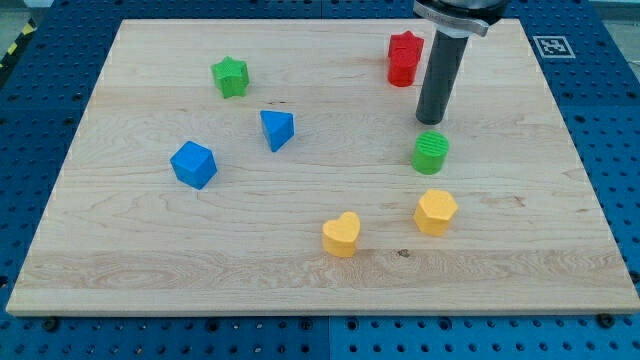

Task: Move the green circle closer to the green star

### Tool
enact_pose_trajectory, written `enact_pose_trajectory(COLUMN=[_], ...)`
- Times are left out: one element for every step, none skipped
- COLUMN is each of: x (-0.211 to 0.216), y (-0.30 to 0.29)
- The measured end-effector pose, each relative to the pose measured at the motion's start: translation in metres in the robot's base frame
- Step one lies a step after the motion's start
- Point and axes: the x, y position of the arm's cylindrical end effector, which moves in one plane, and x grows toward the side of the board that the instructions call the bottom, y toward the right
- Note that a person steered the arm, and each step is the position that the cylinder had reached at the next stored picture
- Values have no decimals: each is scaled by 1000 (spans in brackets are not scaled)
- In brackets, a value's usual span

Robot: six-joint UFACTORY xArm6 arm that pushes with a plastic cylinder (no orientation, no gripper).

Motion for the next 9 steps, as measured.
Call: enact_pose_trajectory(x=[20,31,39,56,83,86,66,65,64], y=[3,3,19,24,12,-1,-21,-61,-98])
